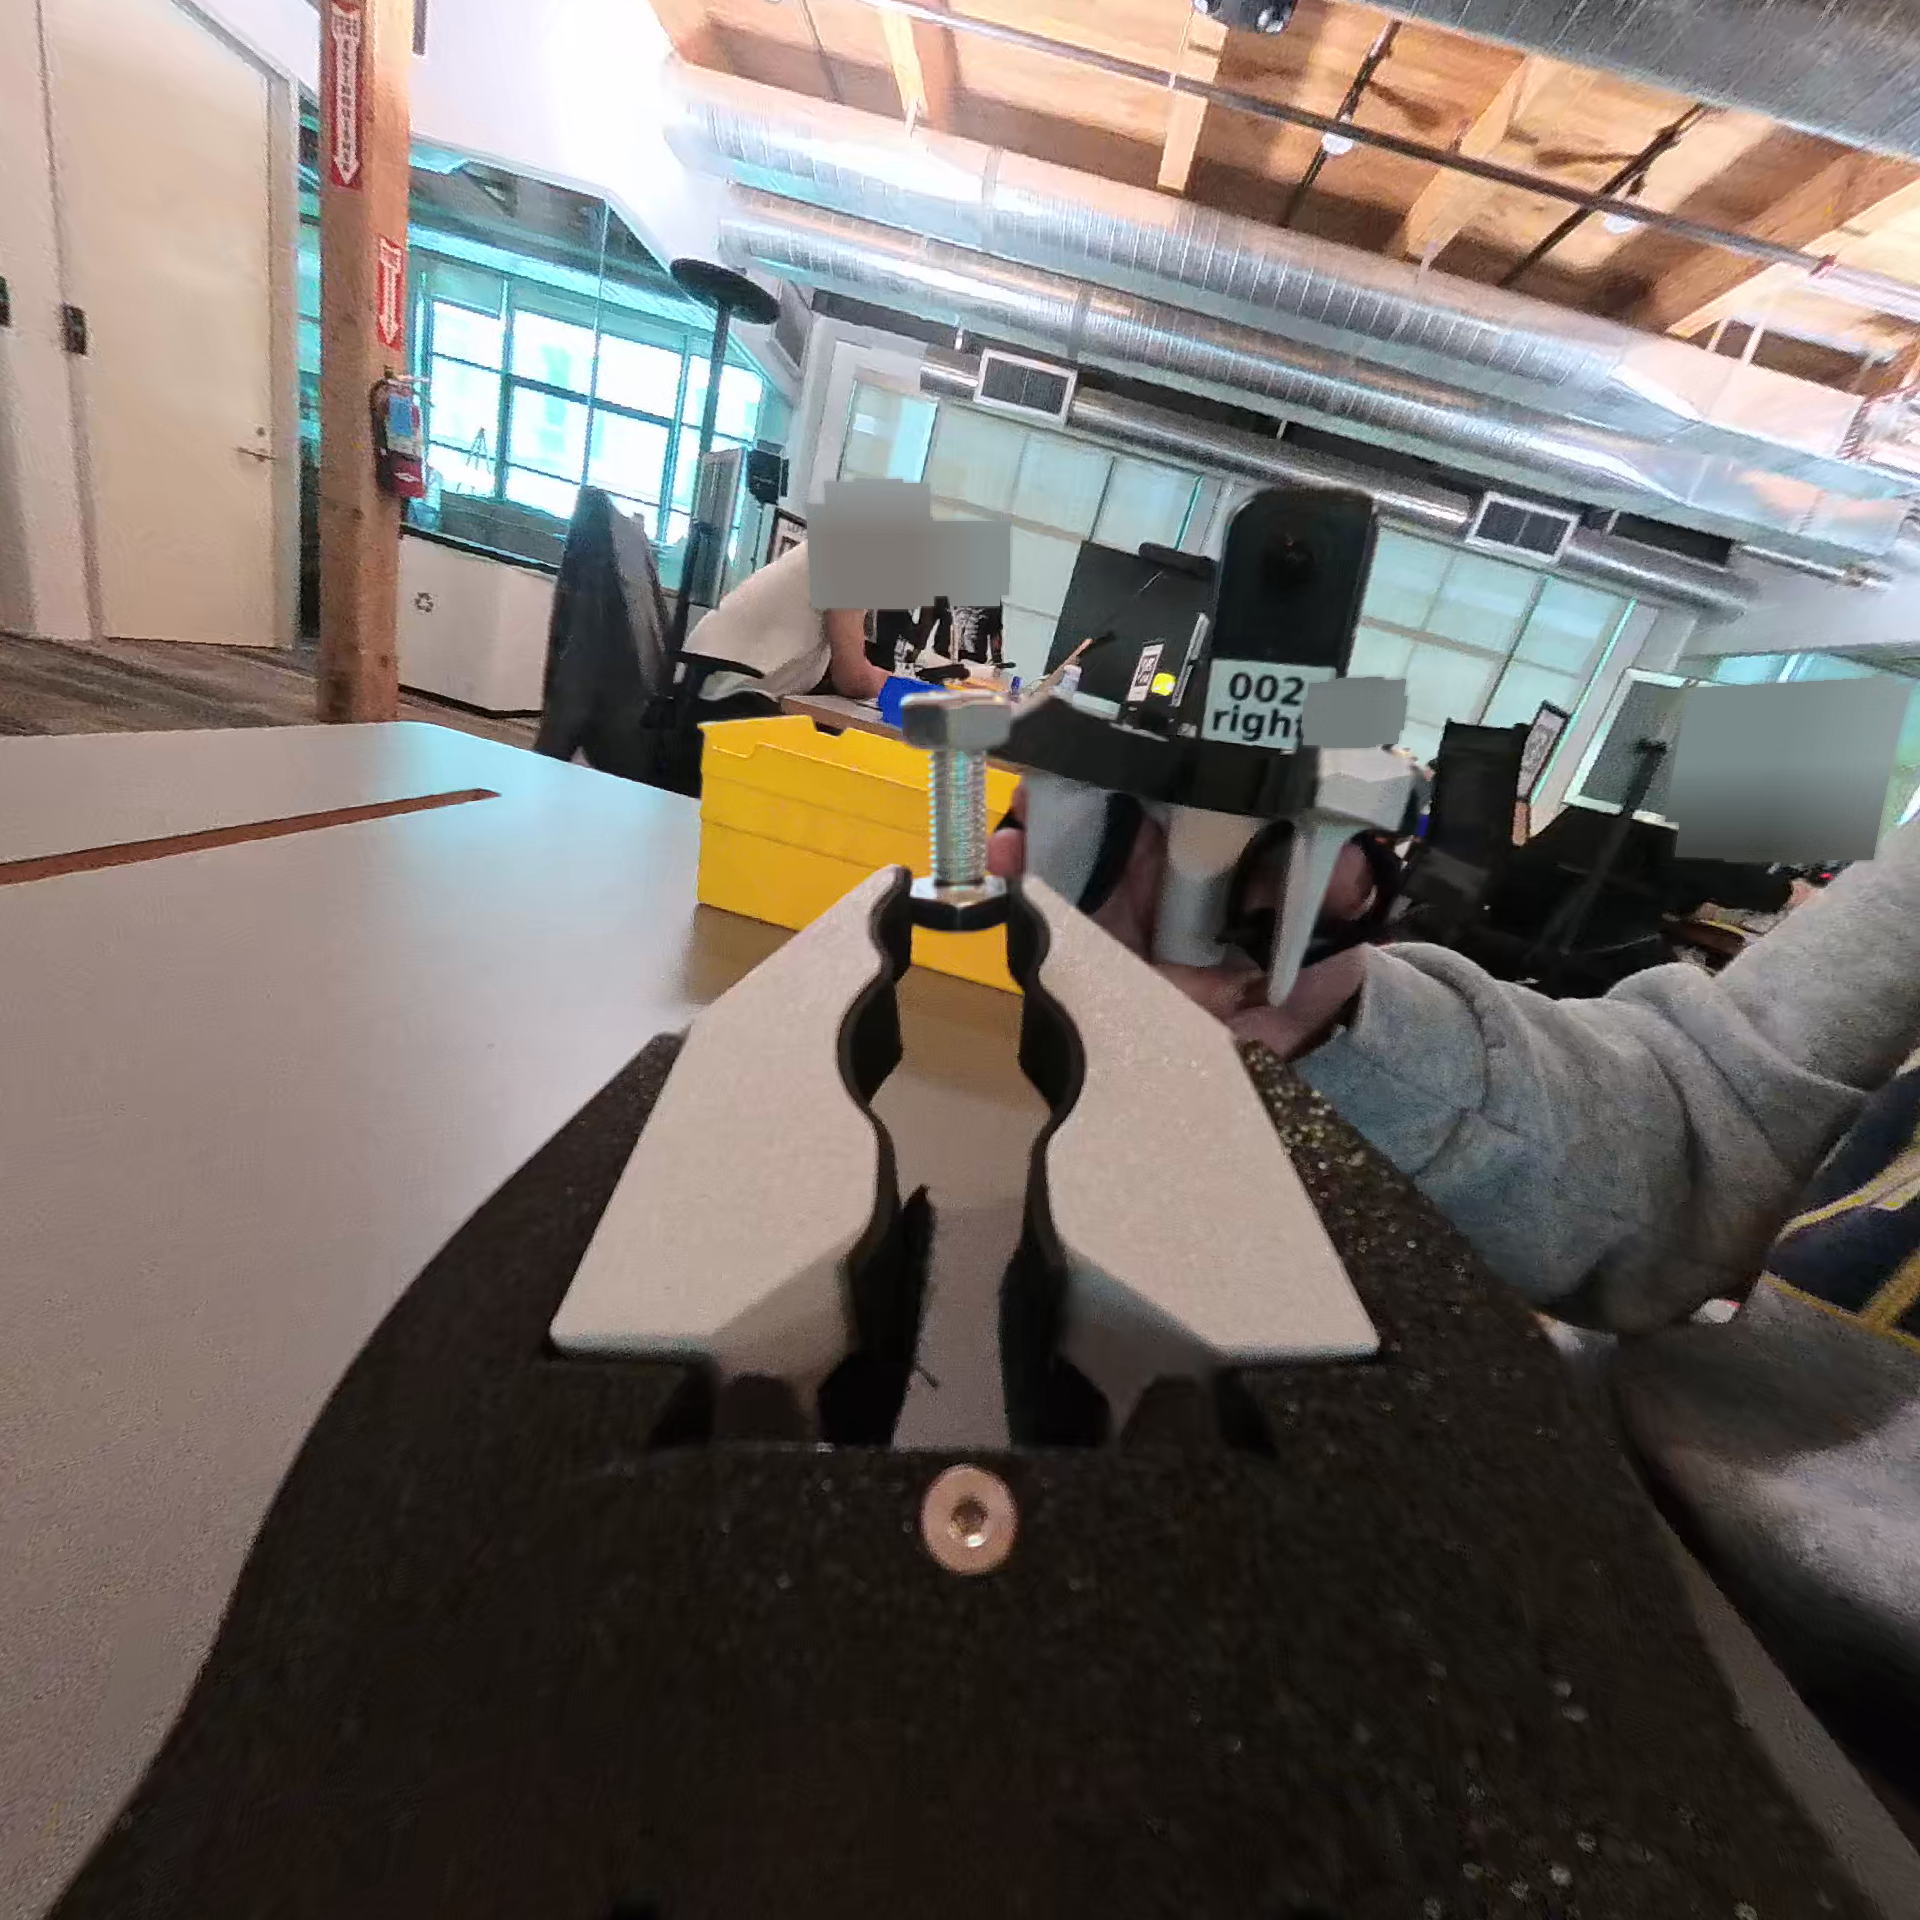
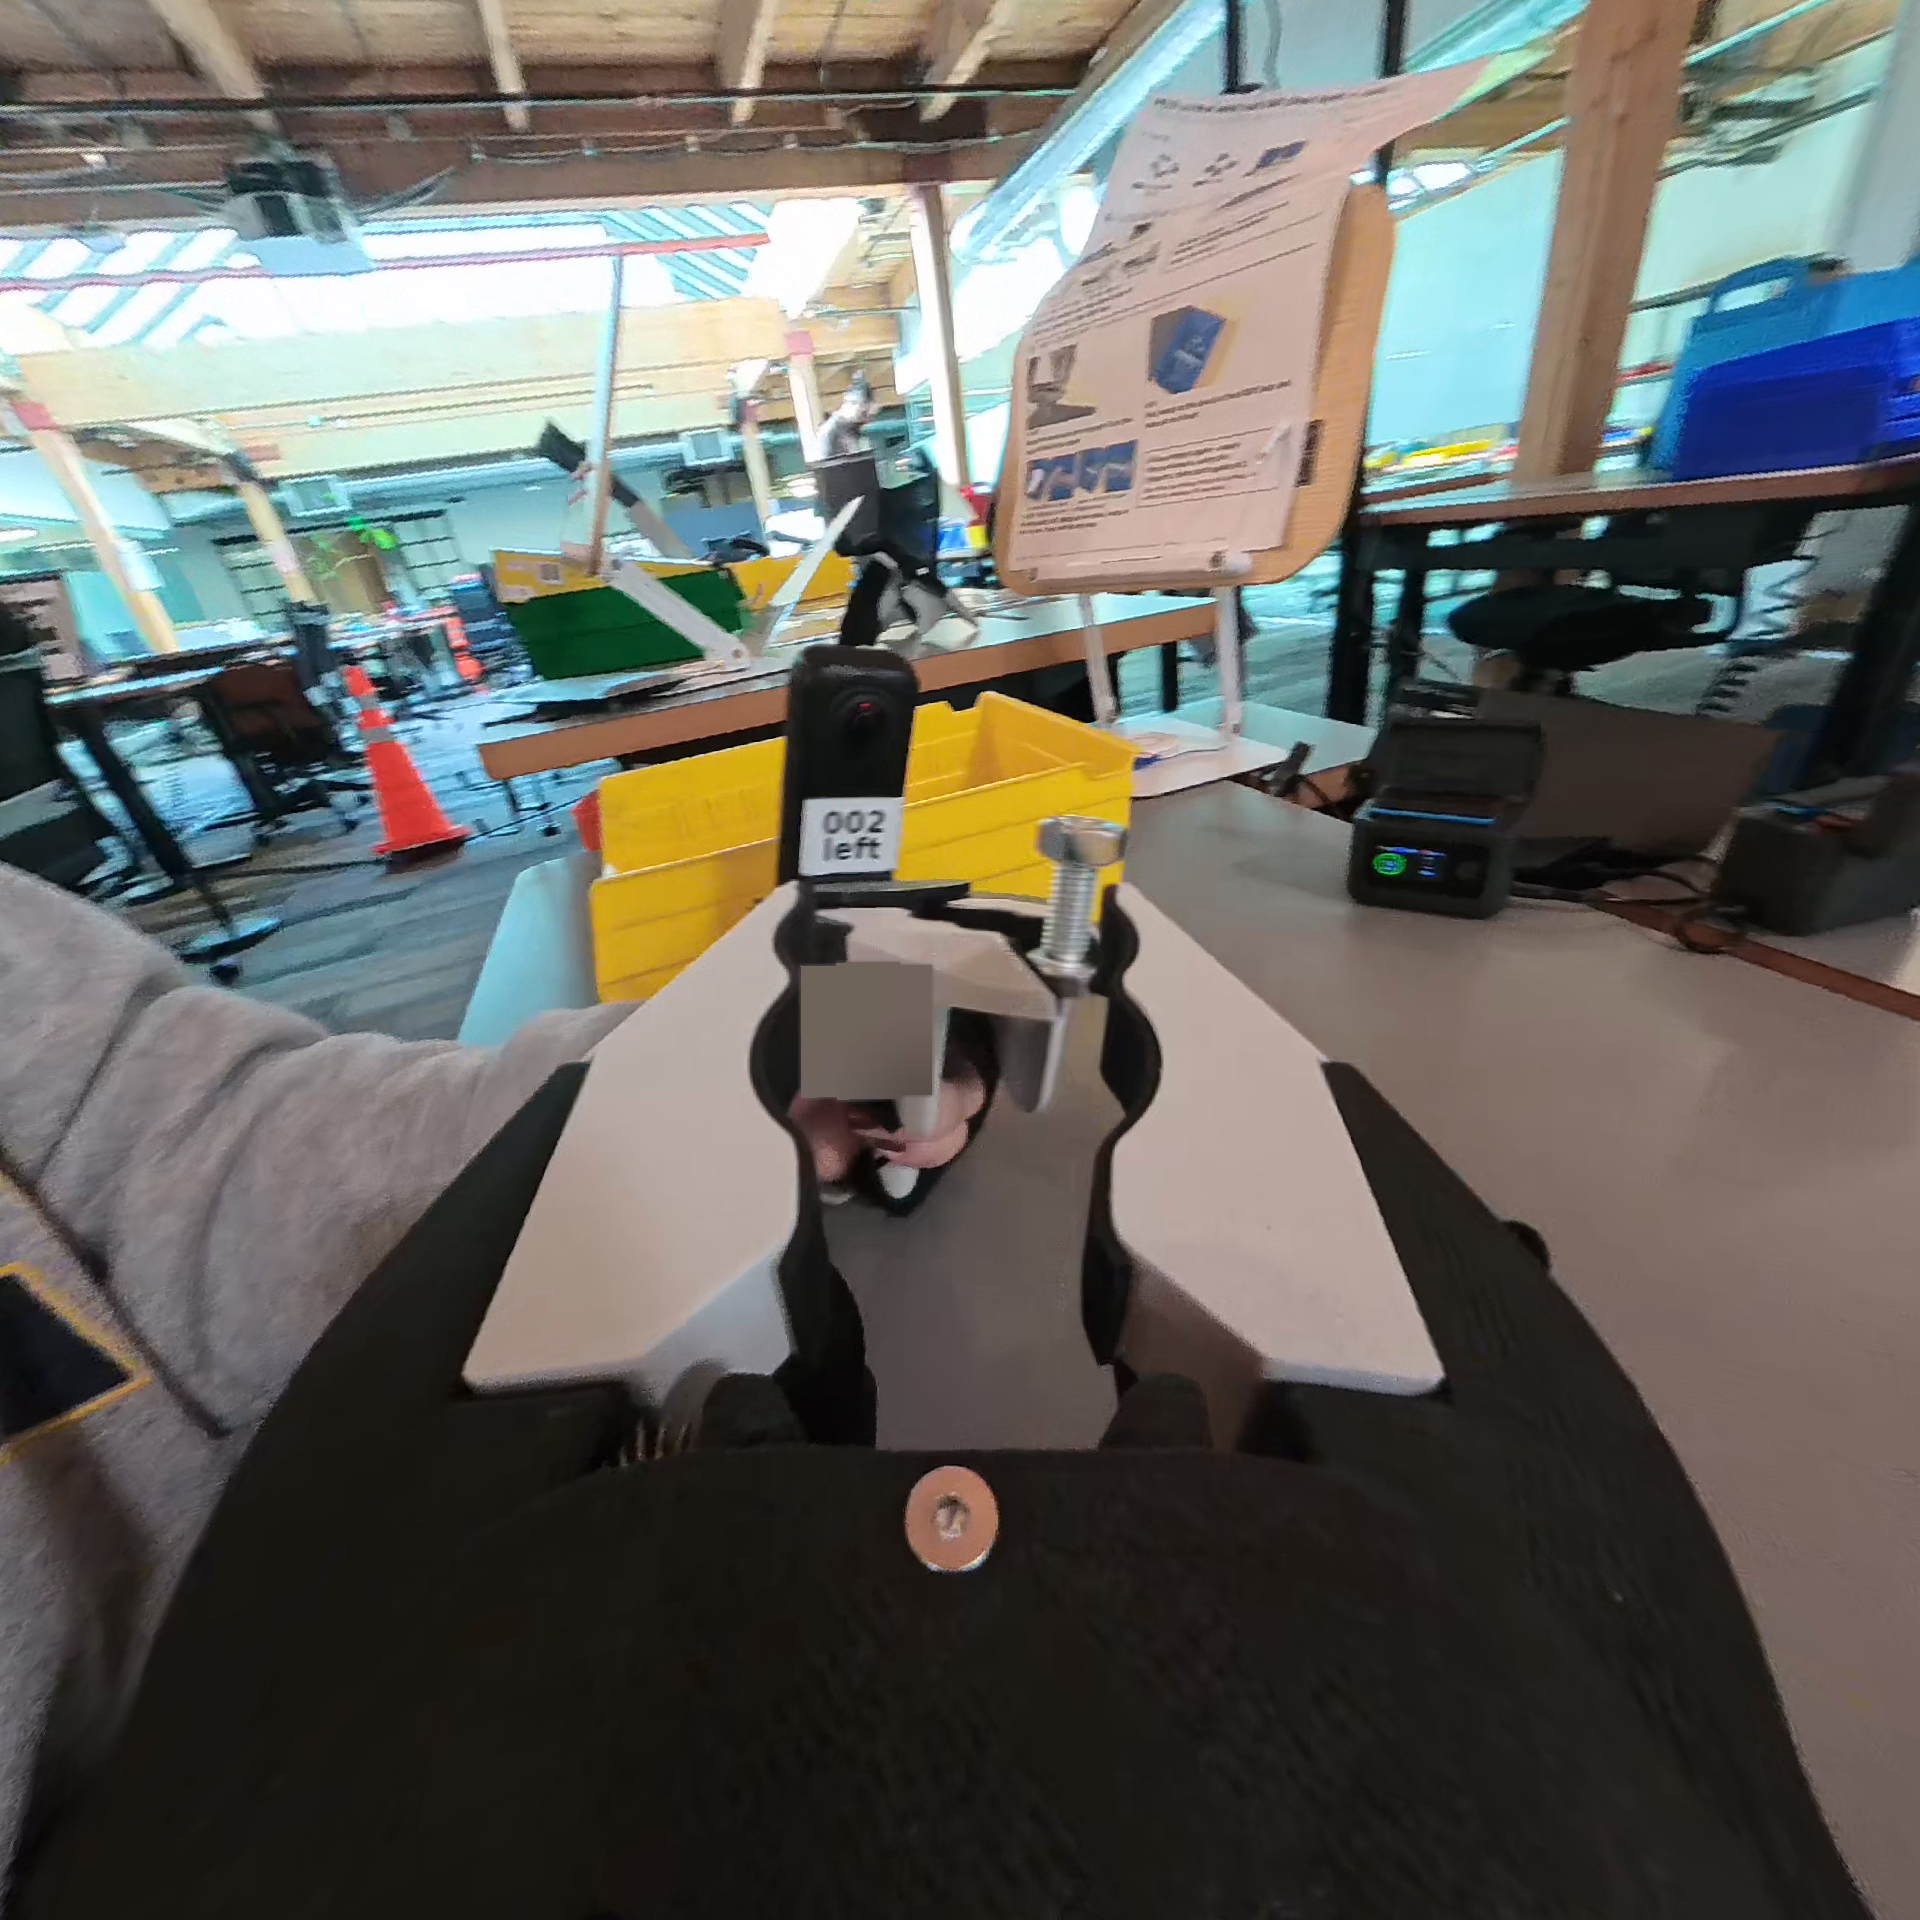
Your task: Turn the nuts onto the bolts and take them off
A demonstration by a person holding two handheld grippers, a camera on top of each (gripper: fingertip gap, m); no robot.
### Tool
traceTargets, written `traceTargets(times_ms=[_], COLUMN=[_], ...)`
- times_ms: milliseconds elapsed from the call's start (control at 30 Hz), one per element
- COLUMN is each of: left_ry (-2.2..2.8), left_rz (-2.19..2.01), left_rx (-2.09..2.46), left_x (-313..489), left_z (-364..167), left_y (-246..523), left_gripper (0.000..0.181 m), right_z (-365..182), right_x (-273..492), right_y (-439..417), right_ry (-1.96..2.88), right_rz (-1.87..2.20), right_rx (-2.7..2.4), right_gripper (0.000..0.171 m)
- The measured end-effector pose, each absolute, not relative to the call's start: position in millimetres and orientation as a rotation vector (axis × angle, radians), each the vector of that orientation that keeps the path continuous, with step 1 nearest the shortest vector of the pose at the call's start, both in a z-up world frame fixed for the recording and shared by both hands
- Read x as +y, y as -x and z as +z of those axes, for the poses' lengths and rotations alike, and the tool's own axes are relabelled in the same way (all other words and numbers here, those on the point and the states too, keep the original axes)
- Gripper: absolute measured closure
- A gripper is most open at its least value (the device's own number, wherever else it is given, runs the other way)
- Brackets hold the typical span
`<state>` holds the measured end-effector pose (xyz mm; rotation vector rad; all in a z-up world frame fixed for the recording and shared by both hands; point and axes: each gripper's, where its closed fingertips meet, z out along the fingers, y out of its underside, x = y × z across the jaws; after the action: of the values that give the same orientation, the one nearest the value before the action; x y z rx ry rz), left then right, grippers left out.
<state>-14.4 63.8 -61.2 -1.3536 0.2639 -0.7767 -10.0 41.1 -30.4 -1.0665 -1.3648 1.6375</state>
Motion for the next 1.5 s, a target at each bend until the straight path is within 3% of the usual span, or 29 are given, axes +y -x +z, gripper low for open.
traceTargets(times_ms=[233,367,500,600,767,900,967,1033,1167,1333,1500], left_ry=[1.387,1.392,1.361,1.356,1.401,1.399,1.387,1.38,1.368,1.415,1.372], left_rz=[-0.86,-0.813,-0.777,-0.806,-0.867,-0.812,-0.739,-0.72,-0.832,-0.964,-0.894], left_rx=[0.474,0.4,0.261,0.305,0.478,0.404,0.307,0.243,0.36,0.553,0.415], left_x=[55.0,60.3,64.2,61.6,56.0,60.5,65.5,66.9,58.5,48.3,54.3], left_z=[-68.5,-68.0,-62.9,-61.5,-70.4,-68.4,-65.8,-63.9,-61.9,-73.5,-64.2], left_y=[-28.9,-14.5,14.0,7.1,-30.1,-15.4,4.1,18.8,-3.8,-49.8,-19.5], left_gripper=[0.166,0.166,0.166,0.166,0.166,0.166,0.166,0.166,0.166,0.166,0.166], right_z=[-30.7,-33.9,-32.0,-30.9,-31.7,-37.2,-36.2,-34.4,-34.5,-34.5,-37.5], right_x=[29.4,30.3,41.2,50.3,29.6,29.9,38.3,39.6,51.0,18.3,28.2], right_y=[22.7,21.7,10.0,13.6,23.9,21.8,13.9,4.8,11.6,17.7,10.5], right_ry=[1.039,1.038,1.05,1.08,1.049,1.057,1.058,1.046,1.099,1.02,1.042], right_rz=[1.622,1.598,1.669,1.643,1.66,1.643,1.659,1.732,1.693,1.766,1.759], right_rx=[-1.391,-1.384,-1.337,-1.28,-1.371,-1.378,-1.346,-1.343,-1.284,-1.424,-1.388], right_gripper=[0.113,0.111,0.125,0.111,0.112,0.111,0.116,0.136,0.118,0.124,0.122])
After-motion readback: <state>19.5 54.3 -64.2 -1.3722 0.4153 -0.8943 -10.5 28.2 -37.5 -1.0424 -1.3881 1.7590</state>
